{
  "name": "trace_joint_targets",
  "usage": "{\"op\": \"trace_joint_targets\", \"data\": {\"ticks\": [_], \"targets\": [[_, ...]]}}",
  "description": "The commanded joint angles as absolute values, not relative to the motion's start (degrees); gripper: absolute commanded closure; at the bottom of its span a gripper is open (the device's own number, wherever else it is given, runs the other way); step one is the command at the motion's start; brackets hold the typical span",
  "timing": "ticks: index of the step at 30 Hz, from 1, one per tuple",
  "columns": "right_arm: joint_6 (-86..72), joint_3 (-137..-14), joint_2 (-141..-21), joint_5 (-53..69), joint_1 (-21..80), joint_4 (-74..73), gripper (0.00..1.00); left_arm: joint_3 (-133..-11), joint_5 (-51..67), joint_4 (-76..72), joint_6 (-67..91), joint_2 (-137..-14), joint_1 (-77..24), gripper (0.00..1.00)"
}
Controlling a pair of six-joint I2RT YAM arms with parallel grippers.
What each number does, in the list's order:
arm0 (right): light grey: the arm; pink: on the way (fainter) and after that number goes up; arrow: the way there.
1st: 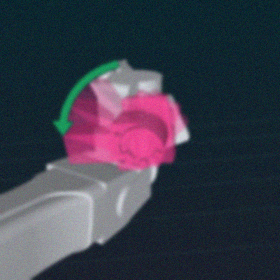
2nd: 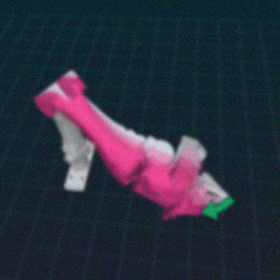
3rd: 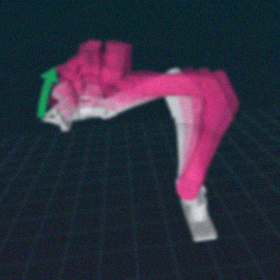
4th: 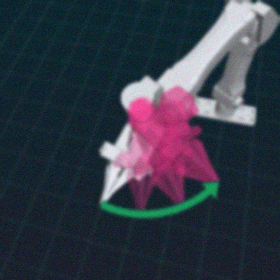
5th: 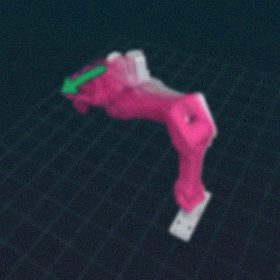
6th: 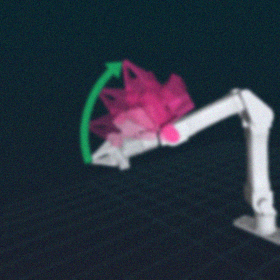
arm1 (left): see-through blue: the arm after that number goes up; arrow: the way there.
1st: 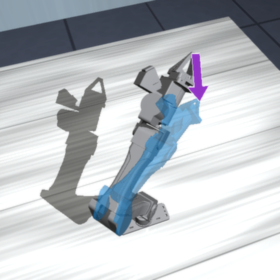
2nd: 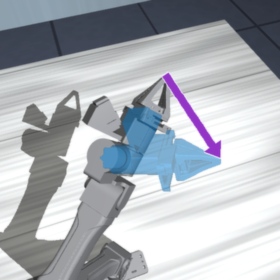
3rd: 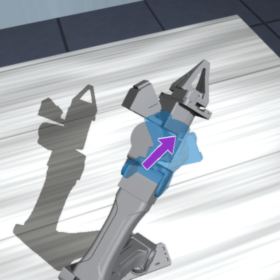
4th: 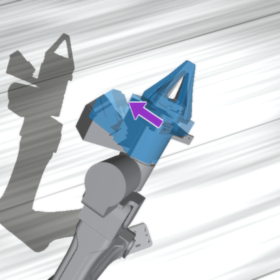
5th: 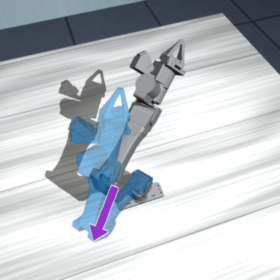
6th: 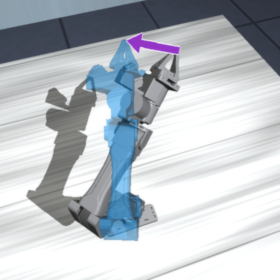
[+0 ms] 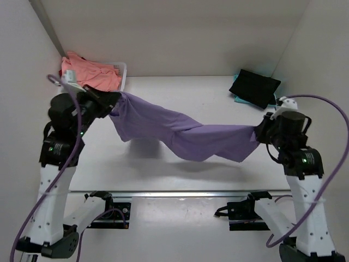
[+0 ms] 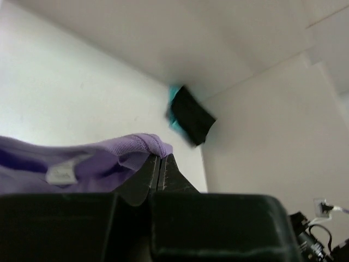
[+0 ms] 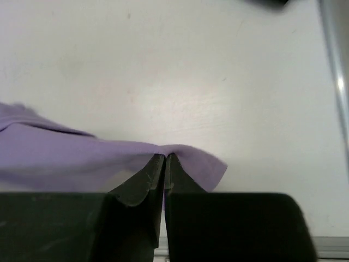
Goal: Fold and stack the t-shirts
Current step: Flatten out the tshirt
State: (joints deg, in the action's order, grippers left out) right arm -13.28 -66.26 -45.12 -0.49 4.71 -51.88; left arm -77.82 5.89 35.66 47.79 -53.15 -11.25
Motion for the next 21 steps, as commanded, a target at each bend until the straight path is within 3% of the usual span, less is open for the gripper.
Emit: {"op": "trace_joint_targets", "data": {"ticks": [1, 6, 12, 21], "targets": [[-9.4, -71.3, -40.3, -4.5, 2.9, -51.4, 1.0, -86.8, -1.5, 37.6, 46.8, -48.4, -11.3, 1.0], [-4.1, -74.6, -35.0, -2.4, -5.4, -48.8, 1.0, -96.2, -5.4, 43.4, 46.4, -46.7, -11.5, 1.0], [-2.8, -75.3, -36.9, -4.8, -4.1, -47.4, 1.0, -91.3, -9.6, 39.7, 48.5, -45.7, -12.7, 1.0], [-9.6, -64.5, -50.5, 1.2, -4.6, -35.4, 1.0, -80.7, -2.9, 23.8, 50.2, -69.0, -10.5, 1.0]]}}
